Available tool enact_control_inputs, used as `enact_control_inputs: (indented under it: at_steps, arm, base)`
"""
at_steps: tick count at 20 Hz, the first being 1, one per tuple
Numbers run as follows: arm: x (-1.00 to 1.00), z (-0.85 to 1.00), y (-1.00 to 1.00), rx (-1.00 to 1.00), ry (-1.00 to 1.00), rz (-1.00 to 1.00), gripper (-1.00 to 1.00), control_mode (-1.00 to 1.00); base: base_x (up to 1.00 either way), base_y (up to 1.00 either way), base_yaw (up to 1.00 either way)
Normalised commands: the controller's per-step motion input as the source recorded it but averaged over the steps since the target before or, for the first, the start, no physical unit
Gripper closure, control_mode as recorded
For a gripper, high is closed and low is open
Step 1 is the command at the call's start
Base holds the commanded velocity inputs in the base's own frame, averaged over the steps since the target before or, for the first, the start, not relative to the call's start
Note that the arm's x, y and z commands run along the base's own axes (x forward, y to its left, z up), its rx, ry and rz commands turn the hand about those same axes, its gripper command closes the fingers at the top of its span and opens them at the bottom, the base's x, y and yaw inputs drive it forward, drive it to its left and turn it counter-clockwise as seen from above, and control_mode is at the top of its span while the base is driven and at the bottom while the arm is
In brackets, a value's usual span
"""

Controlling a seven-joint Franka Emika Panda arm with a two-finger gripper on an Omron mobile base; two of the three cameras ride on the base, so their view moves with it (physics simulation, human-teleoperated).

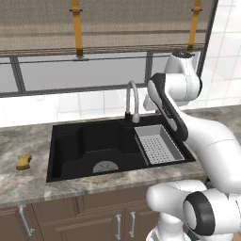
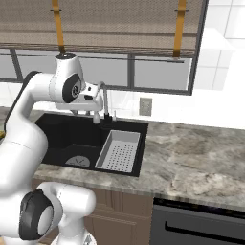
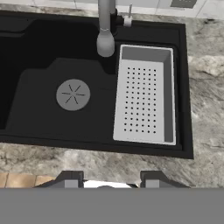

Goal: Soak the sponge with water for a few seconds and then drop it inside the sink.

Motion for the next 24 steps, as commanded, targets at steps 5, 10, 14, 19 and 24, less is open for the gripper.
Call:
enact_control_inputs:
  at_steps: [5,10,14,19,24]
  arm:
    - [-0.26,0.0,0.0,0.0,-0.01,0.03,-1.0,-1.0]
    - [-0.37,-0.02,0.0,0.0,0.0,0.04,-1.0,-1.0]
    - [-0.4,-0.04,0.0,0.0,0.0,0.04,-1.0,-1.0]
    - [-0.39,-0.05,0.0,0.0,-0.01,0.02,-1.0,-1.0]
    - [-0.24,0.0,-0.01,0.0,-0.03,0.0,-1.0,-1.0]
  base:
    - [0.0,0.0,0.0]
    - [0.0,0.0,0.0]
    - [0.0,0.0,0.0]
    - [0.0,0.0,0.0]
    - [0.0,0.0,0.0]
